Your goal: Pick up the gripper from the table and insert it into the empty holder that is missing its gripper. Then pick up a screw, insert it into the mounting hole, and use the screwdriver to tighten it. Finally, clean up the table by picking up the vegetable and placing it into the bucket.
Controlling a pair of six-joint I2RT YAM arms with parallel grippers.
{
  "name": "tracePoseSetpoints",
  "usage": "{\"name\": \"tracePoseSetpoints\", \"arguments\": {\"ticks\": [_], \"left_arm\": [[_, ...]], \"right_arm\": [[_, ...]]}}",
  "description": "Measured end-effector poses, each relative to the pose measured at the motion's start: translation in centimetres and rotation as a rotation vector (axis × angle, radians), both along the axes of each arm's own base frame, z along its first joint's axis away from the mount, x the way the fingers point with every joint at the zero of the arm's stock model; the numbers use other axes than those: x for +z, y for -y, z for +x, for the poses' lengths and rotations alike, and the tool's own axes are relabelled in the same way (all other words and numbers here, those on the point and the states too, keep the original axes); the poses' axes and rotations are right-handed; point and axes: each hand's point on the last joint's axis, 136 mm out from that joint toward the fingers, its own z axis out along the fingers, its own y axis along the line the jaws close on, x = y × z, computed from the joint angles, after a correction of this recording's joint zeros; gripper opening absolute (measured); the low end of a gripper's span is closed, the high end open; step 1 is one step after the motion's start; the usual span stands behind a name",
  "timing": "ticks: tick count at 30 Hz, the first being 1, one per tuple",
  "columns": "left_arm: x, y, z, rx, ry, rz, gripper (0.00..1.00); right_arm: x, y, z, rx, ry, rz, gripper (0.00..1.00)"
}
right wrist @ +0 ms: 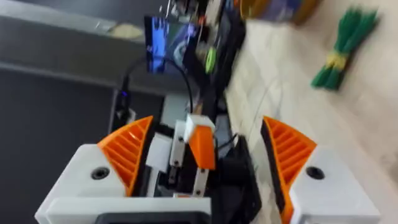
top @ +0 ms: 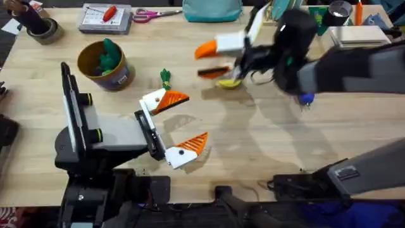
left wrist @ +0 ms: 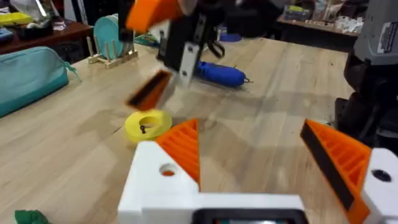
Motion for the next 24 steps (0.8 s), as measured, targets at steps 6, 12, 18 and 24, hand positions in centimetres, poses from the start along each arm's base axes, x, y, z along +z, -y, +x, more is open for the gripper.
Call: {"name": "tracePoseSetpoints", "arguments": {"ticks": [6, 12, 18, 24], "left_arm": [[0.0, 0.0, 0.0, 0.0, 0.0, 0.0, 0.985], [0.0, 0.0, 0.0, 0.0, 0.0, 0.0, 0.985], [0.0, 0.0, 0.0, 0.0, 0.0, 0.0, 0.985], [0.0, 0.0, 0.0, 0.0, 0.0, 0.0, 0.985]], "right_arm": [[3.8, 3.7, 3.1, -0.093, 0.074, -0.05, 0.996], [4.4, 6.6, 3.0, -0.167, 0.072, -0.186, 0.997], [4.2, 8.9, 1.5, -0.217, 0.183, -0.395, 0.997], [4.5, 11.5, -0.1, -0.3, 0.333, -0.622, 0.997]]}}
